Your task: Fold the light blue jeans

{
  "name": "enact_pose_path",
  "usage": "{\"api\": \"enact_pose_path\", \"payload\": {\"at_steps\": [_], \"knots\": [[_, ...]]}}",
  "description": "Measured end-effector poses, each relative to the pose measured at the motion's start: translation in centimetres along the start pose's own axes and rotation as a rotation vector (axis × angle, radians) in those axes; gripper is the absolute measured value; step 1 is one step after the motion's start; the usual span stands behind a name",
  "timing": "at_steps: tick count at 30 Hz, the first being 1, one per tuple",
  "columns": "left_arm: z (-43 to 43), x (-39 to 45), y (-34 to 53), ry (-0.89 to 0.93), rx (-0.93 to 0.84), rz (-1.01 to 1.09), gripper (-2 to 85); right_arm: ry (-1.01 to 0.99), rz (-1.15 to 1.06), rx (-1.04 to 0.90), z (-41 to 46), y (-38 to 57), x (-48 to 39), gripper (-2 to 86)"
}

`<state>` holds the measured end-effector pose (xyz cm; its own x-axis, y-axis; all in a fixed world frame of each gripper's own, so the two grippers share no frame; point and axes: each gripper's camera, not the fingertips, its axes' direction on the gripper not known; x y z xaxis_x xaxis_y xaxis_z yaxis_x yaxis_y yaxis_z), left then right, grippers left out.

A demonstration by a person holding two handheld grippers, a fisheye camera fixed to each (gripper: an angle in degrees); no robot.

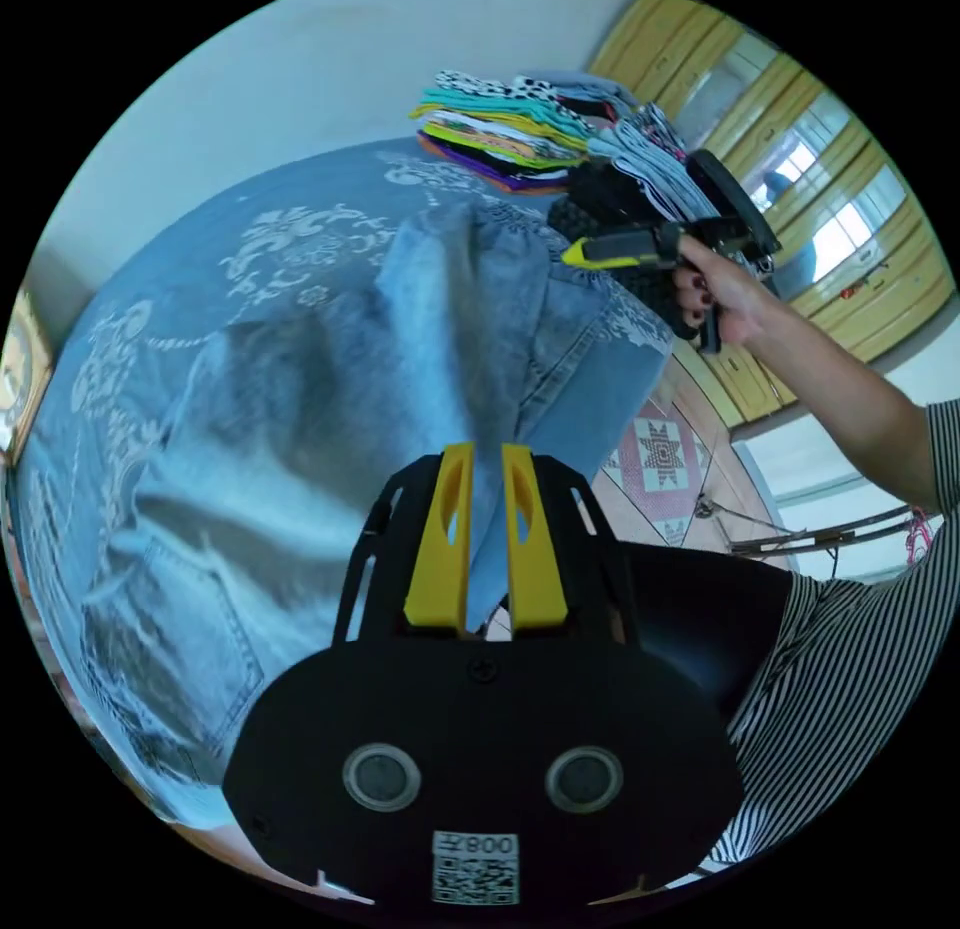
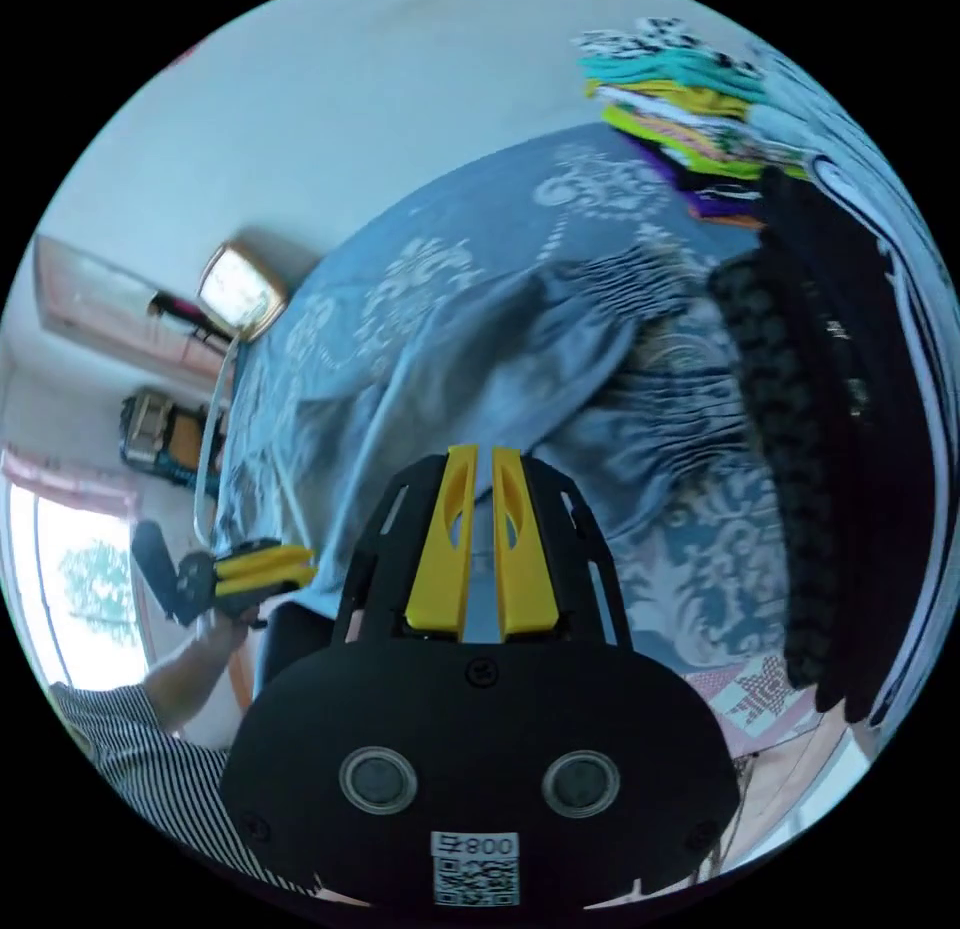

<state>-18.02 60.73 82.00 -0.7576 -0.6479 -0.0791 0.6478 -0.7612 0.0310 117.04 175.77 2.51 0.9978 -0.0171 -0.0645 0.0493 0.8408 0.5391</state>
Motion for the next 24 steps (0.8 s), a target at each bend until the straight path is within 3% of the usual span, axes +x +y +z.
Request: {"api": "enact_pose_path", "payload": {"at_steps": [7, 10, 16, 24], "knots": [[8.3, 4.6, -6.5, -0.041, -0.103, 0.134, 7.1, 0.189, 0.152, 0.055, -2.3, -4.3, 8.1, 7.3], [11.8, 5.4, -7.5, -0.071, -0.178, 0.152, 6.9, 0.200, 0.206, 0.015, -1.2, -5.5, 10.3, 7.9], [13.8, 5.8, -8.1, -0.021, -0.158, 0.112, 3.9, 0.200, 0.275, -0.027, 0.0, -6.2, 13.3, 5.0], [13.2, 6.3, -8.5, 0.022, -0.099, 0.081, 1.5, 0.159, 0.131, 0.057, -4.3, -5.1, 11.8, 0.6]]}}
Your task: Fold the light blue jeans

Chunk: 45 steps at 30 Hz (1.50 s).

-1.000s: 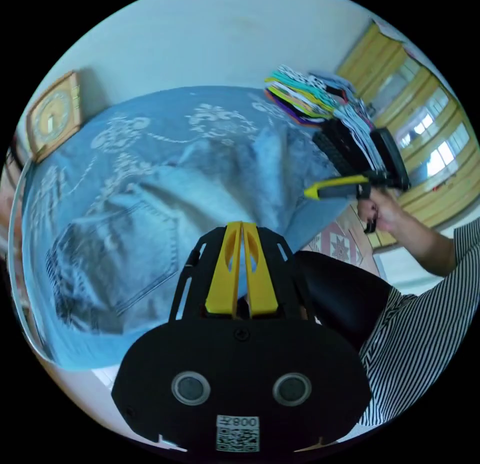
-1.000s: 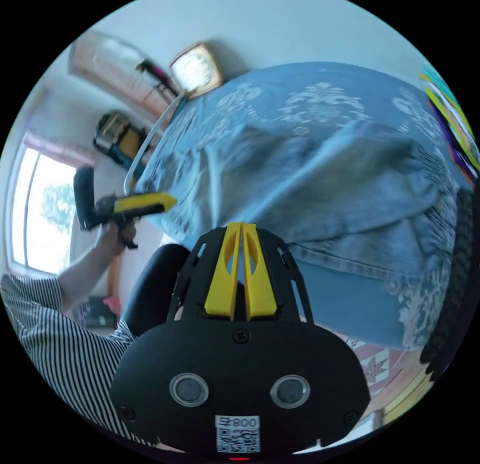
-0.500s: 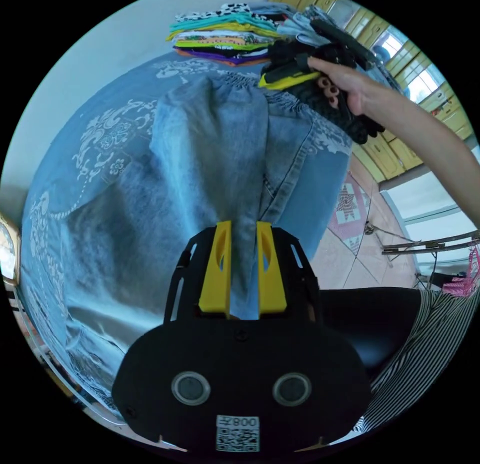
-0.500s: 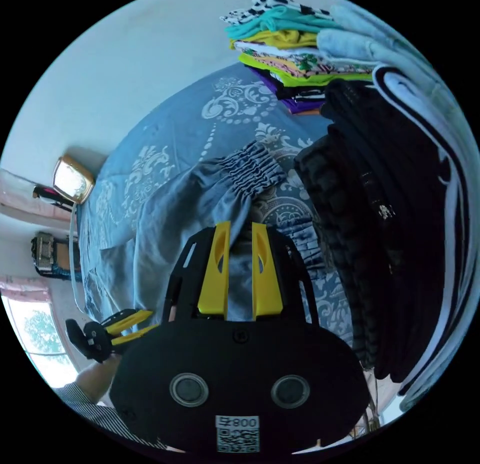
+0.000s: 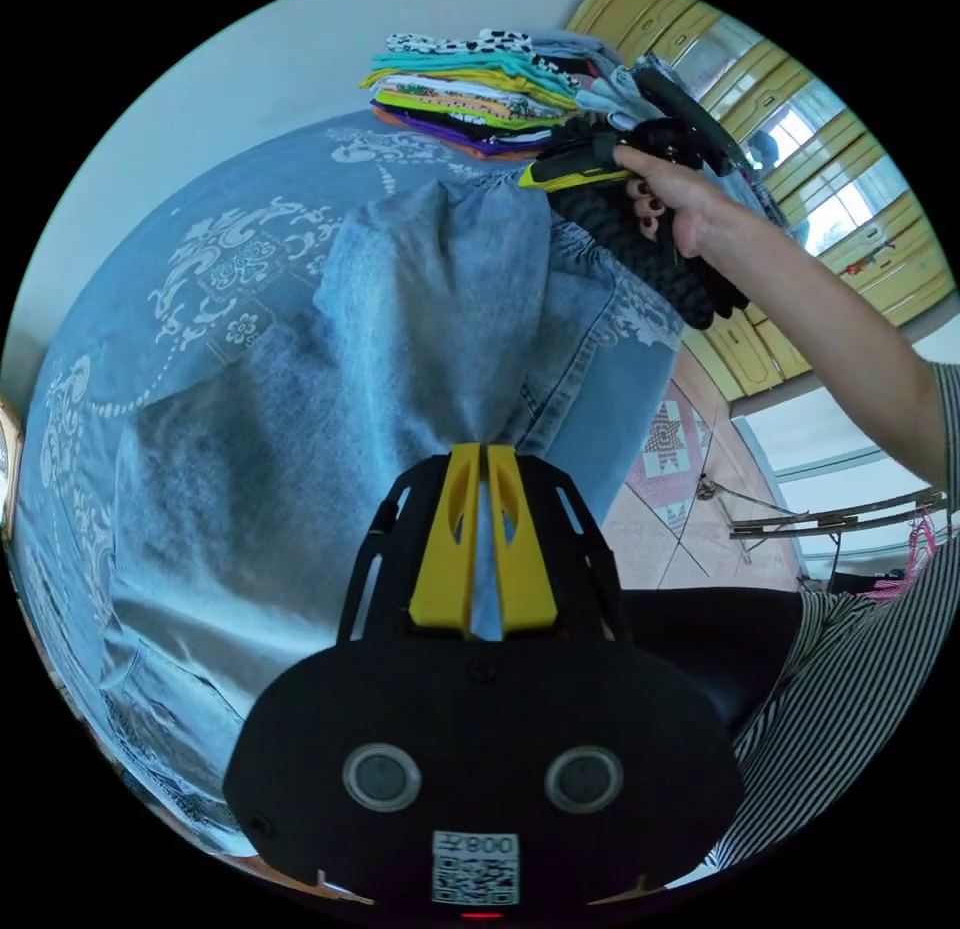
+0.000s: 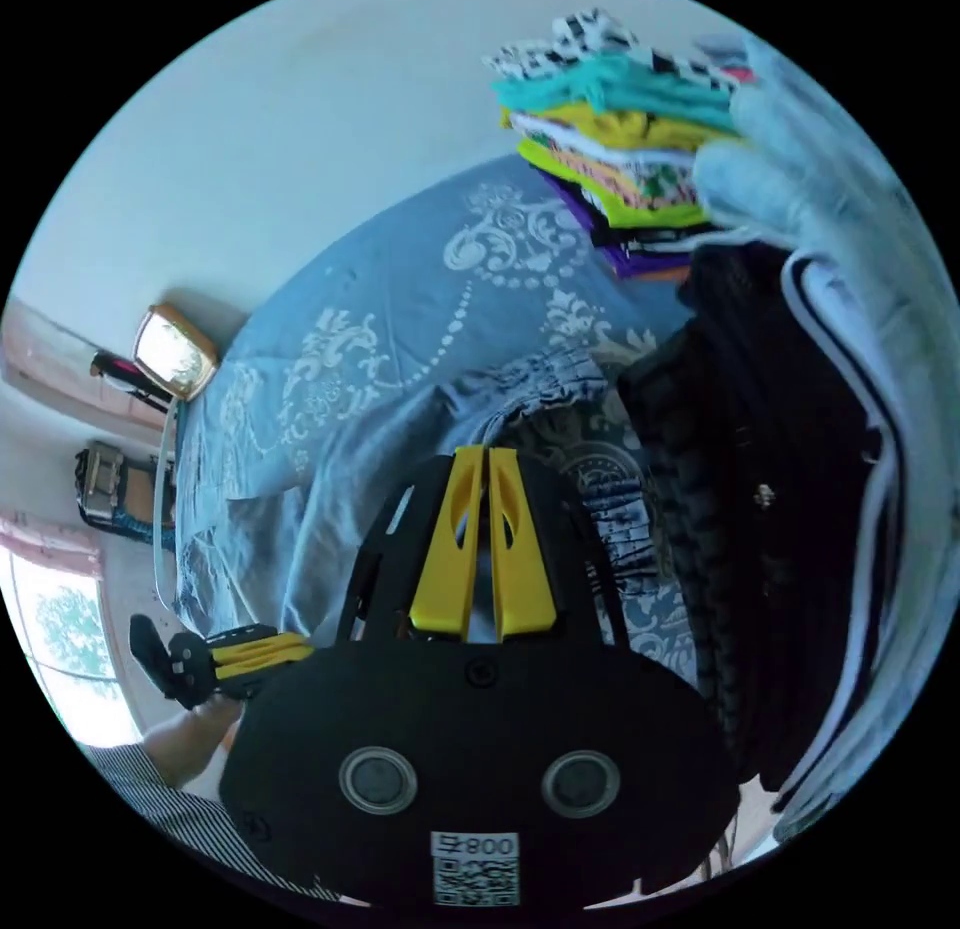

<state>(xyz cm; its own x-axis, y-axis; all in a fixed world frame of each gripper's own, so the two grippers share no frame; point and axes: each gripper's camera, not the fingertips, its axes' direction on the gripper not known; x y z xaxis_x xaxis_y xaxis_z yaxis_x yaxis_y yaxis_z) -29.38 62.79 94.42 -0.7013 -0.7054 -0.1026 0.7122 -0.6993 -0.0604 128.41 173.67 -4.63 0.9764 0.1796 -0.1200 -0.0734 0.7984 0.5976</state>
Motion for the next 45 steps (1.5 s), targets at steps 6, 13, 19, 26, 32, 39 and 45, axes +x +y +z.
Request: {"api": "enact_pose_path", "payload": {"at_steps": [6, 13, 19, 26, 32, 39, 45], "knots": [[-3.5, 1.1, 1.2, 0.020, 0.083, 0.035, 1.1, 0.038, -0.125, 0.170, -6.8, 5.0, -1.9, 0.4], [-2.1, 1.7, 1.7, 0.002, -0.040, 0.074, 1.1, 0.038, 0.044, 0.097, -4.2, 9.8, 3.0, 0.4], [-2.4, 1.5, 2.2, -0.027, -0.105, 0.097, 1.2, 0.030, 0.098, 0.024, -2.1, 9.6, 4.5, 0.4], [-4.8, -0.6, 4.4, -0.024, -0.124, 0.054, 1.4, 0.021, 0.113, -0.008, -0.8, 8.8, 4.0, 0.4], [-8.8, -3.2, 7.3, 0.001, -0.114, 0.037, 2.0, 0.013, 0.117, -0.010, -0.2, 8.2, 2.7, 0.4], [-18.5, -7.6, 14.5, 0.108, 0.080, -0.073, 2.2, 0.046, 0.120, 0.006, -0.5, 7.7, 0.2, 0.6], [-28.0, -16.9, 26.4, 0.077, 0.179, -0.333, 2.9, 0.112, 0.107, 0.019, -0.7, 8.4, -3.5, 0.5]]}}
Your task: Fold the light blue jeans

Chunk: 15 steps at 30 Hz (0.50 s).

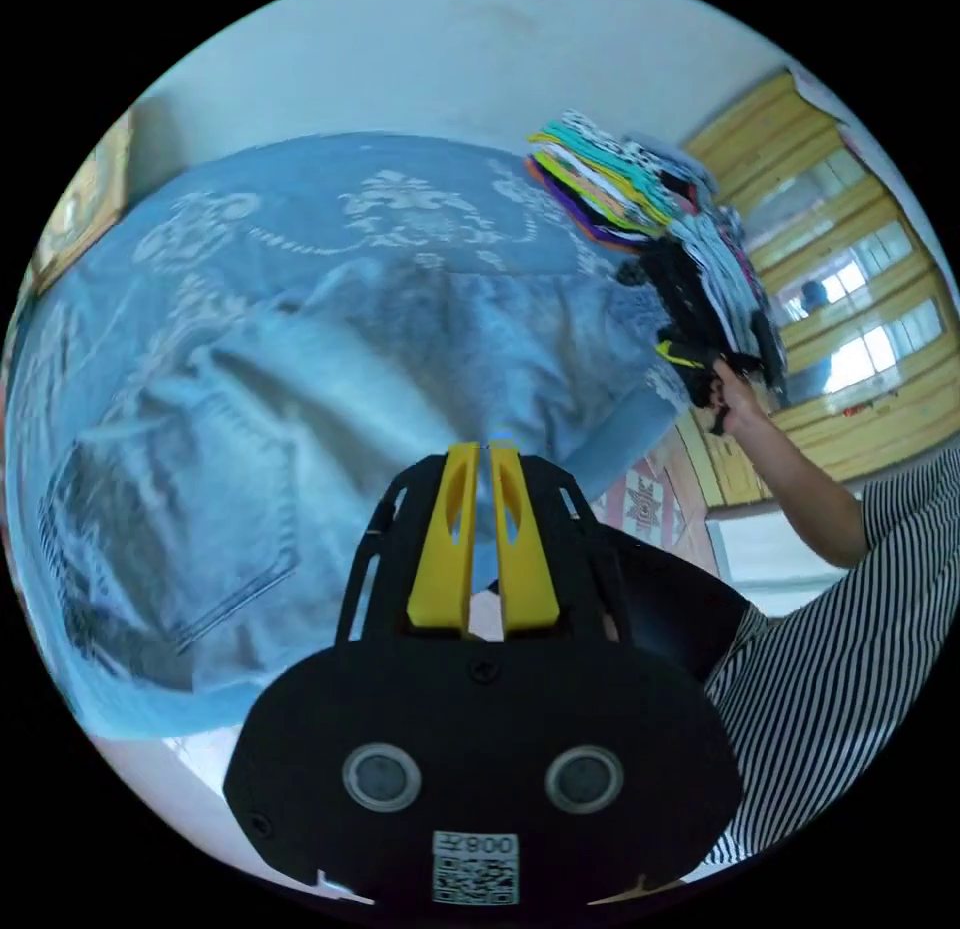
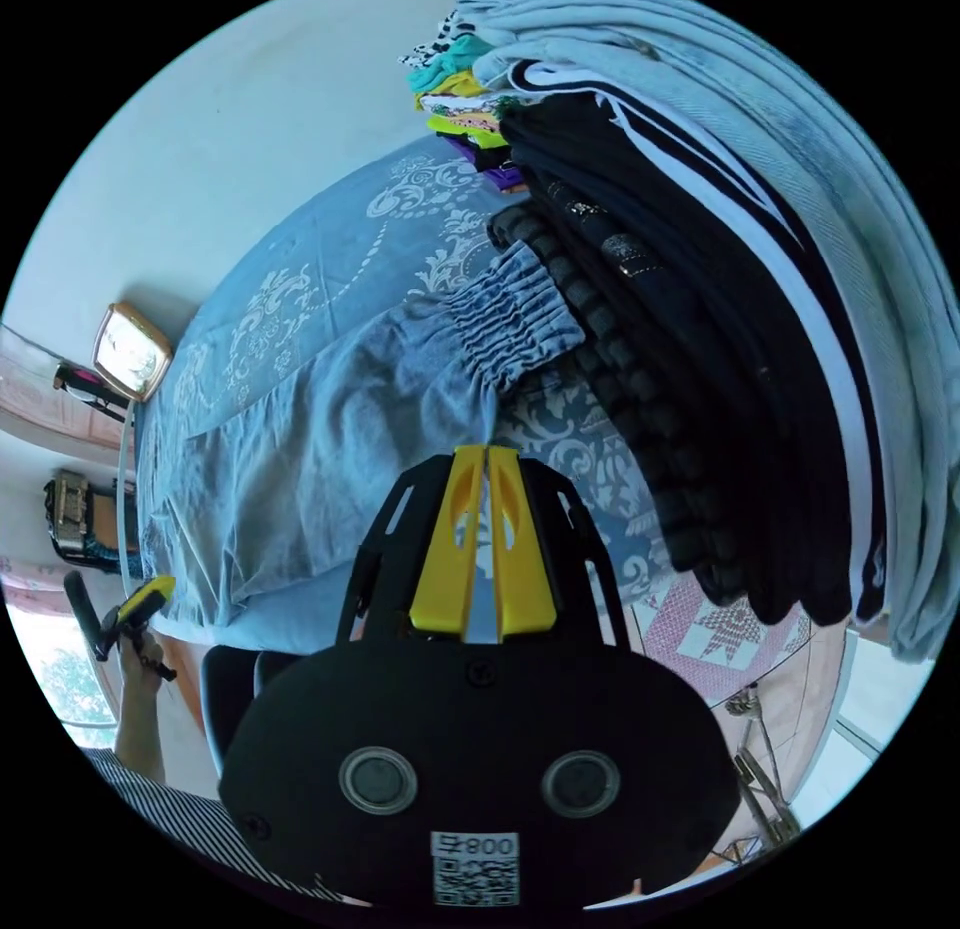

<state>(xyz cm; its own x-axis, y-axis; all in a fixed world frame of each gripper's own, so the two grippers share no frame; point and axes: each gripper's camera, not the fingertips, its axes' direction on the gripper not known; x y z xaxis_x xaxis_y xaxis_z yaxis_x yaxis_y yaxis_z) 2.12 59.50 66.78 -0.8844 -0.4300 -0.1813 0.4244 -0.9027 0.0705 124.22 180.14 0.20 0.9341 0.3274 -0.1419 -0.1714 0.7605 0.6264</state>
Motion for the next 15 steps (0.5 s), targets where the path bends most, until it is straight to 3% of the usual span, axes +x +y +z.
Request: {"api": "enact_pose_path", "payload": {"at_steps": [6, 8, 11, 15], "knots": [[-14.0, -15.7, 8.7, -0.229, 0.118, -0.402, 6.0, -0.052, -0.098, -0.018, -0.1, 1.3, -6.8, 0.6], [-20.5, -21.5, 14.2, -0.288, 0.247, -0.622, 8.3, -0.122, -0.227, -0.057, 0.3, 1.7, -11.5, 1.1], [-26.3, -27.0, 22.0, -0.258, 0.410, -0.835, 11.2, -0.222, -0.469, -0.129, 1.2, 2.8, -19.5, 2.6], [-28.4, -32.3, 28.9, -0.131, 0.470, -0.999, 12.9, -0.337, -0.769, -0.218, 2.8, 5.4, -30.5, 5.1]]}}
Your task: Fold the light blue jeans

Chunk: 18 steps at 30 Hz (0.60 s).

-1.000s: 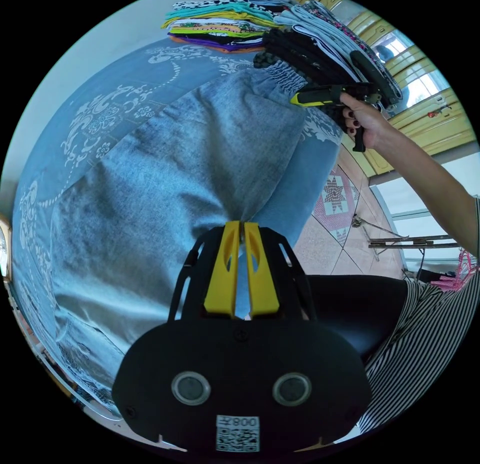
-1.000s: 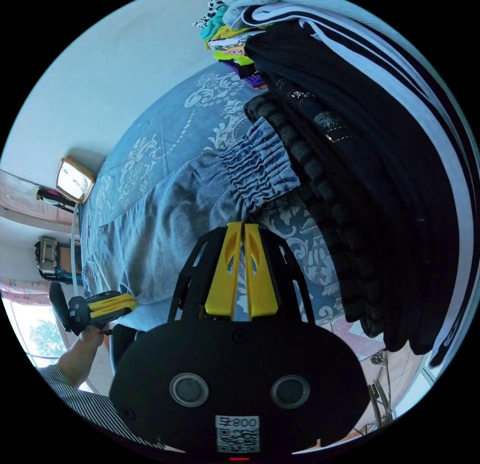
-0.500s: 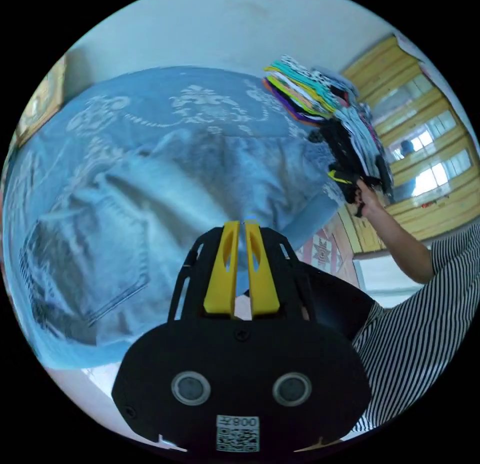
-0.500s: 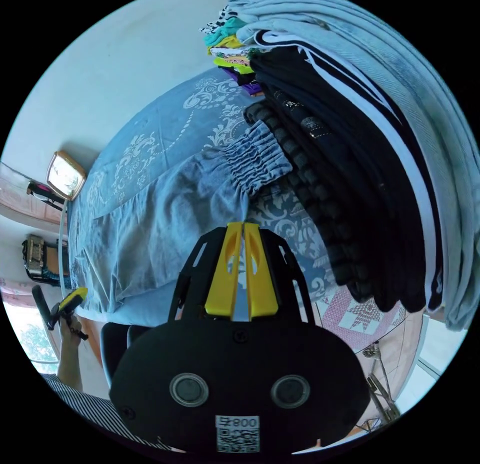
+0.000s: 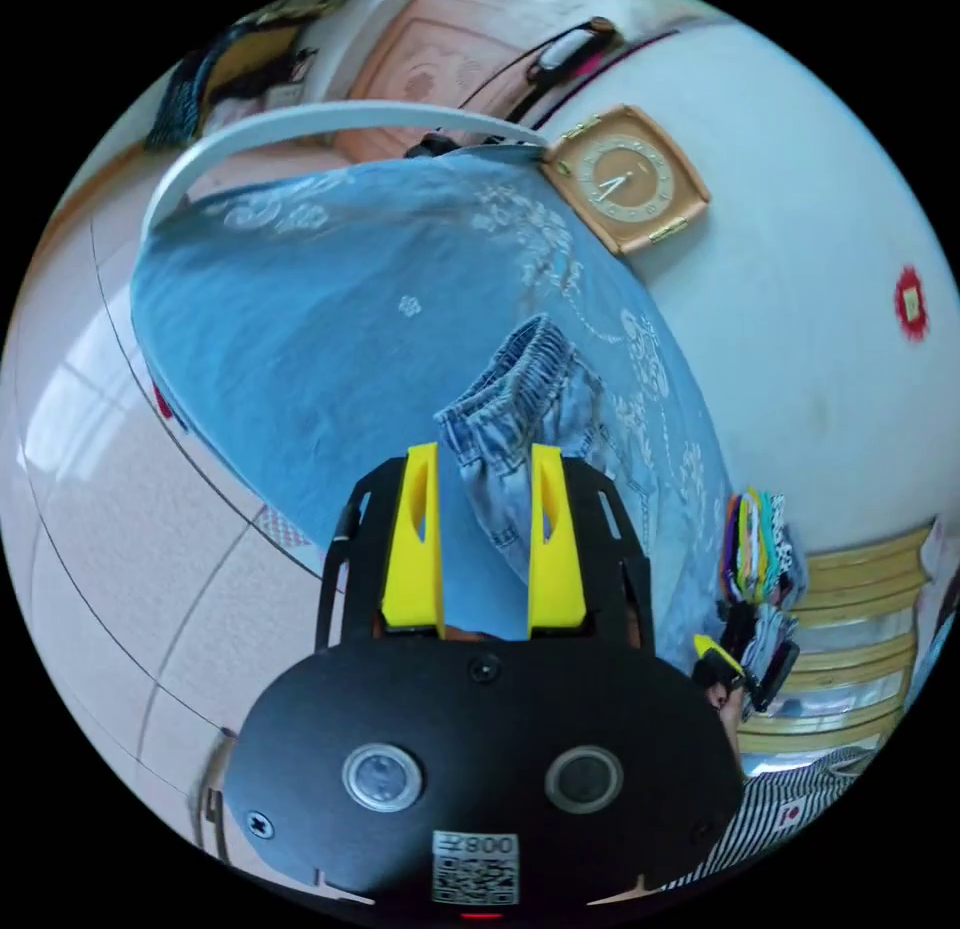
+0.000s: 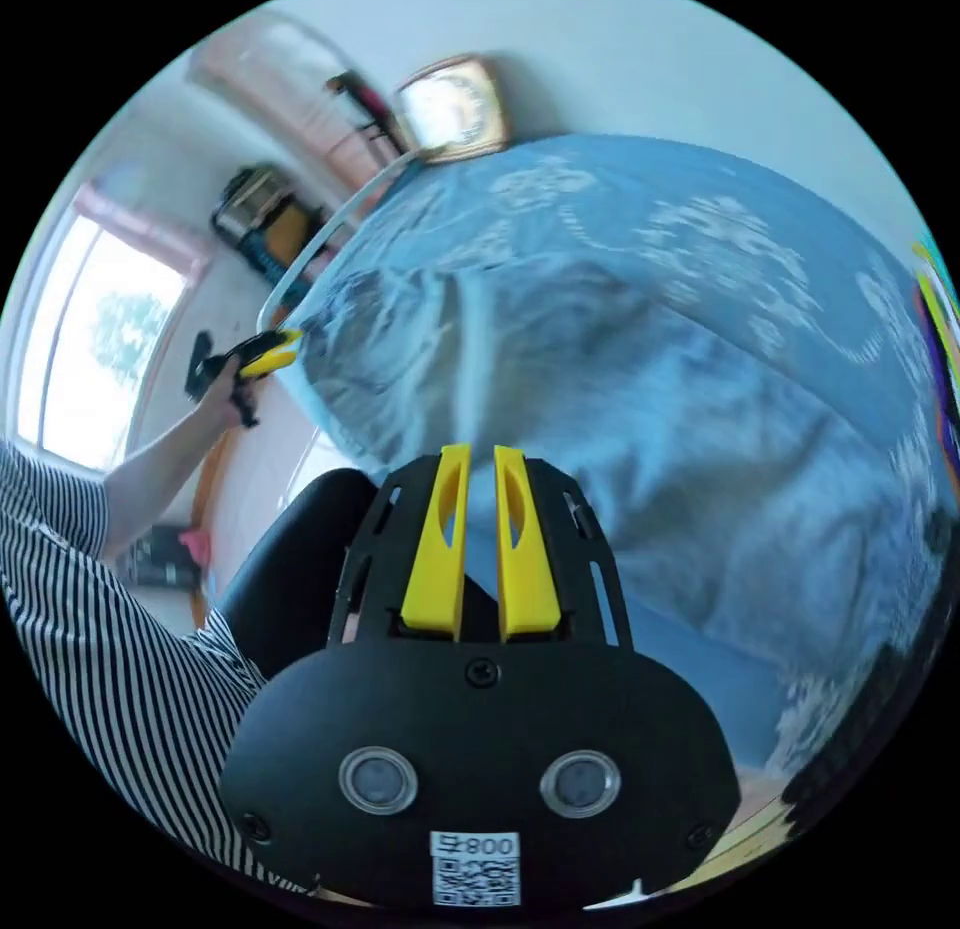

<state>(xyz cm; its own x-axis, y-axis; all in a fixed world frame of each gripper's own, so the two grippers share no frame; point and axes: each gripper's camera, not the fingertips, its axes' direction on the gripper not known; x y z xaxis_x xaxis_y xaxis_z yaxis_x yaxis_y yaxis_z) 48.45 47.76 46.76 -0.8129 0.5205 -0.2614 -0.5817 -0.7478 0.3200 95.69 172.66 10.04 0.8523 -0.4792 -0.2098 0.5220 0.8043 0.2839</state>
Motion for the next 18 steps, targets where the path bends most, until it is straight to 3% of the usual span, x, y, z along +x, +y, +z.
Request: {"api": "enact_pose_path", "payload": {"at_steps": [5, 8, 18], "knots": [[-0.6, -7.0, -2.7, 0.248, 0.014, -0.141, 11.4, -0.002, -0.308, -0.091, 6.4, -7.4, -10.0, 5.6], [-1.9, -9.4, -4.8, 0.285, -0.001, -0.153, 9.0, 0.023, -0.381, -0.157, 9.7, -10.3, -13.0, 5.4], [-11.2, -10.1, -10.8, 0.515, 0.116, -0.009, 7.3, 0.042, -0.386, -0.222, 14.2, -16.2, -18.0, 1.4]]}}
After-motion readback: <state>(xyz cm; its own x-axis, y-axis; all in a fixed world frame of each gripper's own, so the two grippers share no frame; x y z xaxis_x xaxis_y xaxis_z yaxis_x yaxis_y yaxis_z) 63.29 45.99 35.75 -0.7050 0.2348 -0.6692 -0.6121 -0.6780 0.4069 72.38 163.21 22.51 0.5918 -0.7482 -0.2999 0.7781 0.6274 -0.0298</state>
